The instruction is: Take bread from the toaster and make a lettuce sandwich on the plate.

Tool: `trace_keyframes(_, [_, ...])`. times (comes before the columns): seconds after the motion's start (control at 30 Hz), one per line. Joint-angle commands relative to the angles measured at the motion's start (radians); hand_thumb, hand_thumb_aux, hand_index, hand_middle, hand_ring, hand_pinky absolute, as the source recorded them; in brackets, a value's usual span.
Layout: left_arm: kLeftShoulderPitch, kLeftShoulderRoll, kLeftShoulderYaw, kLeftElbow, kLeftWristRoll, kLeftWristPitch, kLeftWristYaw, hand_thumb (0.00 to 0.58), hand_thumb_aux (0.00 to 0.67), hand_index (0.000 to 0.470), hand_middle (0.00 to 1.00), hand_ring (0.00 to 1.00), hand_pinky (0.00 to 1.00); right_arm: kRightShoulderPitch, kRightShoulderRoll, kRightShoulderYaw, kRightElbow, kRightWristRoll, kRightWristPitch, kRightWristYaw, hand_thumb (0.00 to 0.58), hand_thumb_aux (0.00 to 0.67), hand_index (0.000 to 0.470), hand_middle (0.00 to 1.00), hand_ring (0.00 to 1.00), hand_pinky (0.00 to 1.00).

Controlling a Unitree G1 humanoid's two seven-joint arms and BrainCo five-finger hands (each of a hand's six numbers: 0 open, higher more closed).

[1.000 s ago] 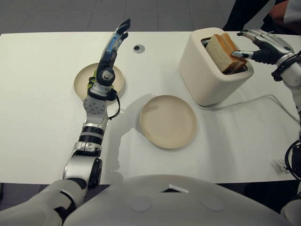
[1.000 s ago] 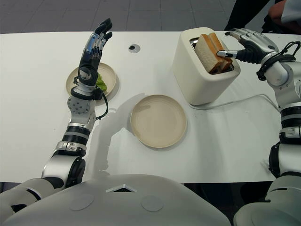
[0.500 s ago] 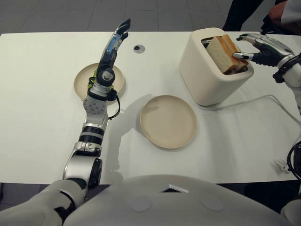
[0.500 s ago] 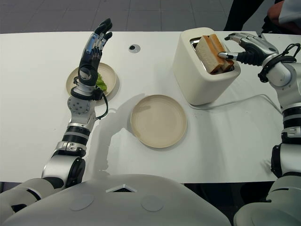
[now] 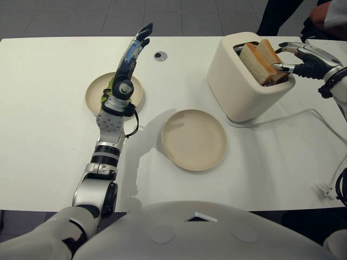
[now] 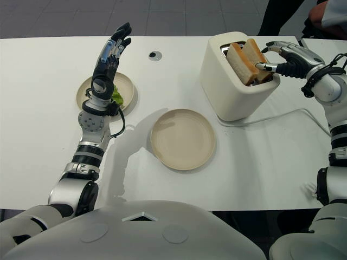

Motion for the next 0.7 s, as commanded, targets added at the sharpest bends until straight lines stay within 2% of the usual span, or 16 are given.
trace_keyframes(0.03, [0.004, 0.008, 0.0, 0.01, 0.009, -0.002, -0.003, 0.0, 0.0, 0.0, 0.0, 0.0, 0.0, 0.01, 0.024, 0.057, -0.007, -0.044, 0.005, 0.032, 0.552, 0.523, 0.367, 0.07, 0.07, 0.07])
trace_keyframes(0.07, [0.003, 0.007, -0.001, 0.012, 0.01, -0.003, -0.003, 0.0, 0.0, 0.0, 0.0, 0.0, 0.0, 0.008, 0.025, 0.065, -0.009, -0.048, 0.005, 0.032, 0.577, 0.62, 0.435, 0.1, 0.1, 0.1])
trace_keyframes(0.1, [0.002, 0.007, -0.001, 0.013, 0.011, -0.004, -0.002, 0.0, 0.0, 0.0, 0.0, 0.0, 0.0, 0.009, 0.026, 0.069, -0.017, -0.046, 0.002, 0.033, 0.58, 0.67, 0.47, 0.13, 0.13, 0.13])
trace_keyframes(0.13, [0.001, 0.007, -0.001, 0.014, 0.012, -0.005, -0.002, 0.0, 0.0, 0.0, 0.0, 0.0, 0.0, 0.01, 0.028, 0.071, -0.039, -0.038, -0.003, 0.031, 0.58, 0.67, 0.47, 0.16, 0.16, 0.16])
trace_keyframes(0.17, [0.001, 0.006, -0.002, 0.014, 0.014, -0.005, -0.001, 0.0, 0.0, 0.0, 0.0, 0.0, 0.0, 0.006, 0.031, 0.067, -0.065, -0.029, -0.013, 0.02, 0.58, 0.67, 0.47, 0.25, 0.25, 0.25])
trace_keyframes(0.2, [0.0, 0.007, -0.001, 0.013, 0.02, -0.006, 0.002, 0.0, 0.0, 0.0, 0.0, 0.0, 0.0, -0.008, 0.035, 0.057, -0.087, -0.024, -0.023, -0.004, 0.58, 0.67, 0.47, 0.4, 0.4, 0.4])
trace_keyframes(0.27, [-0.005, 0.013, 0.005, 0.021, 0.065, -0.014, 0.022, 0.0, 0.0, 0.0, 0.0, 0.0, 0.0, -0.045, 0.047, 0.037, -0.092, -0.024, -0.039, -0.07, 0.58, 0.67, 0.47, 0.55, 0.55, 0.55])
trace_keyframes(0.37, [-0.022, 0.059, 0.042, 0.048, 0.249, -0.032, 0.121, 0.0, 0.0, 0.0, 0.0, 0.0, 0.0, -0.076, 0.063, 0.016, -0.09, -0.028, -0.044, -0.144, 0.58, 0.67, 0.47, 1.0, 1.0, 1.0])
trace_keyframes(0.53, [-0.041, 0.206, 0.123, 0.068, 0.512, 0.013, 0.344, 0.0, 0.0, 0.0, 0.0, 0.0, 0.0, -0.102, 0.098, -0.067, -0.149, 0.046, -0.078, -0.225, 0.58, 0.67, 0.47, 1.0, 1.0, 1.0])
trace_keyframes(0.7, [0.0, 0.288, 0.113, -0.074, 0.591, 0.052, 0.38, 0.0, 0.0, 0.0, 0.0, 0.0, 0.0, -0.101, 0.133, -0.139, -0.191, 0.146, -0.106, -0.234, 0.58, 0.67, 0.47, 1.0, 1.0, 1.0])
